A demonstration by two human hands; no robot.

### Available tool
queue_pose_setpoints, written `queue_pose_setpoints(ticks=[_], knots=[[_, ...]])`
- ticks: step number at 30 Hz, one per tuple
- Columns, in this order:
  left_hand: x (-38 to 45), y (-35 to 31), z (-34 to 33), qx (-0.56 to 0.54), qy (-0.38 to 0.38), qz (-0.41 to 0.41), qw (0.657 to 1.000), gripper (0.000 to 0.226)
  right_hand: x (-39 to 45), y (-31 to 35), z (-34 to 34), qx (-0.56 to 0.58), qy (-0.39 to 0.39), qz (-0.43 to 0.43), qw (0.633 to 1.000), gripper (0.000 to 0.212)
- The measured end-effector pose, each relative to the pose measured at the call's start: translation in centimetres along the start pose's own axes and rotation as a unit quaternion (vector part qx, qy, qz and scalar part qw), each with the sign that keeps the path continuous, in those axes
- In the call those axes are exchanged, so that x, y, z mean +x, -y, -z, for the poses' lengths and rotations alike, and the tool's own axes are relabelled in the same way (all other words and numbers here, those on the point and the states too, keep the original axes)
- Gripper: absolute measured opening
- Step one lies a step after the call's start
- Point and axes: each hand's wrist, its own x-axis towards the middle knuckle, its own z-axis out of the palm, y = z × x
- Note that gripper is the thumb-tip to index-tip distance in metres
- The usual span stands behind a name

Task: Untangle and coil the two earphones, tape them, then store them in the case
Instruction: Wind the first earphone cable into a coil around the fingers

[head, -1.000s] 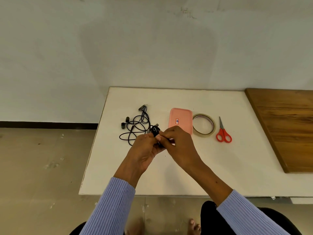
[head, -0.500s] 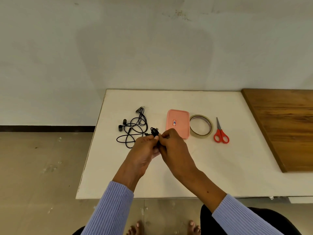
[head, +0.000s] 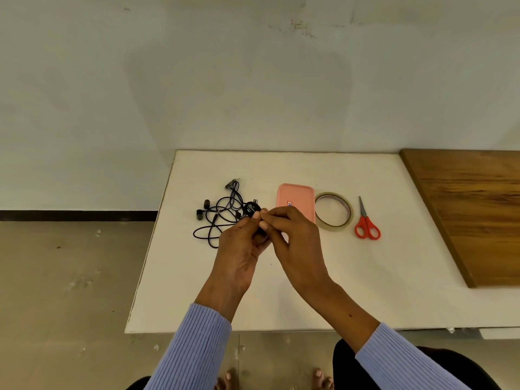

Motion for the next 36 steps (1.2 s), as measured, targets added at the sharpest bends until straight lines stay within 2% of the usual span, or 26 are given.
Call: queue_pose_setpoints(ticks=[6, 11, 22, 31, 33, 36], knots=[[0.0, 0.3, -0.1, 0.009, 0.024, 0.001, 1.0, 0.023, 0.3, -0.5, 0.5, 0.054, -0.016, -0.046, 0.997, 0.023], [0.0, 0.7, -0.3, 0.073, -0.016, -0.027, 0.997, 0.026, 0.3, -0.4, 0.4, 0.086, -0.002, -0.087, 0.992, 0.021], [-0.2, 0.9, -0.5, 0.114, -0.045, -0.052, 0.991, 0.02, 0.2, -0.6, 0.9, 0.072, 0.007, -0.052, 0.996, 0.023], [-0.5, 0.2, -0.8, 0.2, -0.079, -0.097, 0.972, 0.023, 0.3, -0.3, 1.2, 0.08, 0.011, -0.046, 0.996, 0.01], [-0.4, -0.1, -0.8, 0.216, -0.089, -0.117, 0.965, 0.023, 0.2, -0.3, 1.8, 0.057, 0.014, -0.027, 0.998, 0.008], [-0.5, -0.6, -0.9, 0.213, -0.088, -0.12, 0.966, 0.025, 0.3, -1.5, 3.5, -0.007, -0.033, -0.014, 0.999, 0.007]])
